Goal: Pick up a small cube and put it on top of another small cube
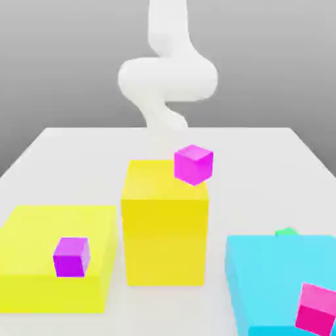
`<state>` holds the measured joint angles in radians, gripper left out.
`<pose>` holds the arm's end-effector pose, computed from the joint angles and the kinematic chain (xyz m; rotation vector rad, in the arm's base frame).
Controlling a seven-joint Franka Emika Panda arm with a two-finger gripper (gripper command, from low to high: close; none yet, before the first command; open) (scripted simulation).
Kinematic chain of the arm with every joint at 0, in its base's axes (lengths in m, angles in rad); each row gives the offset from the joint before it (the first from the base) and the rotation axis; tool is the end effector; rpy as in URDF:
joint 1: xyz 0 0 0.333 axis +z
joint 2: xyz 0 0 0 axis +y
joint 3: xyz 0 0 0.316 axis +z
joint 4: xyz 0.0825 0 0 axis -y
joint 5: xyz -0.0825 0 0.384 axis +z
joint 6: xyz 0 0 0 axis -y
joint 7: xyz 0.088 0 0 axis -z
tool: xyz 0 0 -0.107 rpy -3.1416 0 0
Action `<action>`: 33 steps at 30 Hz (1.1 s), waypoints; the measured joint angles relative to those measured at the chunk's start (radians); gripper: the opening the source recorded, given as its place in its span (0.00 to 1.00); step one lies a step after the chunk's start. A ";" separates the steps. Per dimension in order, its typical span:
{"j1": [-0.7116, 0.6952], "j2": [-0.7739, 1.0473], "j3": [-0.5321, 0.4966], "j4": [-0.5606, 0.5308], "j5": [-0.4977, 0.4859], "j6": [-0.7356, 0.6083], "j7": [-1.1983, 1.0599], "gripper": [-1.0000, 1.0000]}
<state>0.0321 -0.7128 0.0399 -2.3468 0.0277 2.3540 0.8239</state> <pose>0.3798 0.0327 0.6614 -2.4933 1.0016 -0.9127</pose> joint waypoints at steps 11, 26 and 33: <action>0.150 0.399 0.232 -0.214 0.066 0.252 0.157 0.50; 0.477 0.963 0.189 -0.378 -0.334 0.608 0.642 0.50; 0.549 1.030 0.106 -0.362 -0.384 0.664 0.684 0.00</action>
<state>0.5815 0.3175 0.1459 -2.7092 -0.3567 3.0181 1.5076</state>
